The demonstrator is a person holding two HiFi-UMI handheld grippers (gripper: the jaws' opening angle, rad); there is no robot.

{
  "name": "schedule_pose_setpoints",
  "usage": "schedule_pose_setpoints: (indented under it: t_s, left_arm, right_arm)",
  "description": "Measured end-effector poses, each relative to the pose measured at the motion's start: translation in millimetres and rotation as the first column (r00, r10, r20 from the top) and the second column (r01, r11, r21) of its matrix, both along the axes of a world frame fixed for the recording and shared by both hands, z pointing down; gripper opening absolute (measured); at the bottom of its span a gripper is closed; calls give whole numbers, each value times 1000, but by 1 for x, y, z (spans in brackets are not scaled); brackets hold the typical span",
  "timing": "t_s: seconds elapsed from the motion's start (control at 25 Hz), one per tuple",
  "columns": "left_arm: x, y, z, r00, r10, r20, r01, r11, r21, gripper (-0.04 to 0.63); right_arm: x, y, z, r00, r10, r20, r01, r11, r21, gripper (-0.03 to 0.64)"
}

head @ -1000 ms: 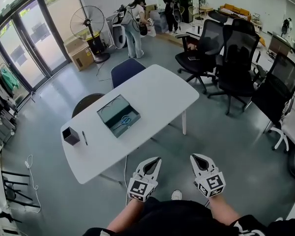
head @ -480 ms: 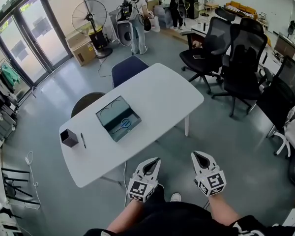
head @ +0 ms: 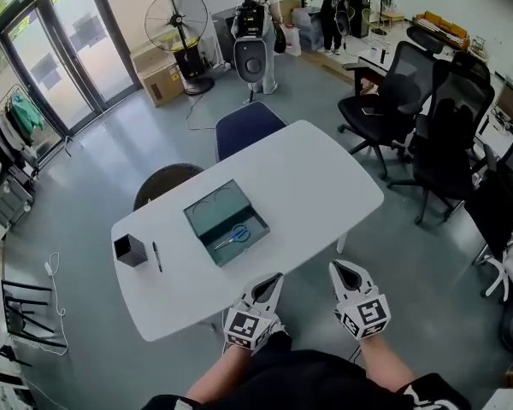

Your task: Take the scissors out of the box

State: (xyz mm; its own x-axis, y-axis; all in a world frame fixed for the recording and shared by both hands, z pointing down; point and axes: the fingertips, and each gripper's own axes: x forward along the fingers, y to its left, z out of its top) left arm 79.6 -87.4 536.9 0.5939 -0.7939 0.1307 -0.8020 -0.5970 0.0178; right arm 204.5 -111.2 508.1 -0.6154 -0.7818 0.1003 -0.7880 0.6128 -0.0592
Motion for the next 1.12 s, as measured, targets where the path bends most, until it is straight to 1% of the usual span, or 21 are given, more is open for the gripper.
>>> schedule_pose_setpoints:
  t_s: [0.28,0.44,0.6,0.76,0.92,1.12]
  left_arm:
    - [-76,-54,-4,998,-59,8,59,998,3,12]
    - [-116,-75,-11,995,-99,-1,99,995,24,12]
    - [-151,-87,-11,990,-142,-5,143,989,29,12]
    - [-175,-91,-7,983,-184,-18,184,982,30,12]
    - [-195,-95,-4,971,-239,-15,239,971,17,12]
    - [-209,-105,3,957,-289,0,289,957,18,12]
  right_arm:
    - [-84,-63,-18,997,-72,1,72,997,31,6]
    - [-123,-89,-19,995,-102,-15,103,994,33,6]
    - [-156,-104,-18,990,-138,-35,139,990,28,6]
    - [-181,-113,-11,980,-188,-62,190,982,17,6]
    - [-200,-124,-8,969,-237,-70,239,971,12,6]
    - [-220,-143,-4,941,-328,-84,330,944,8,6]
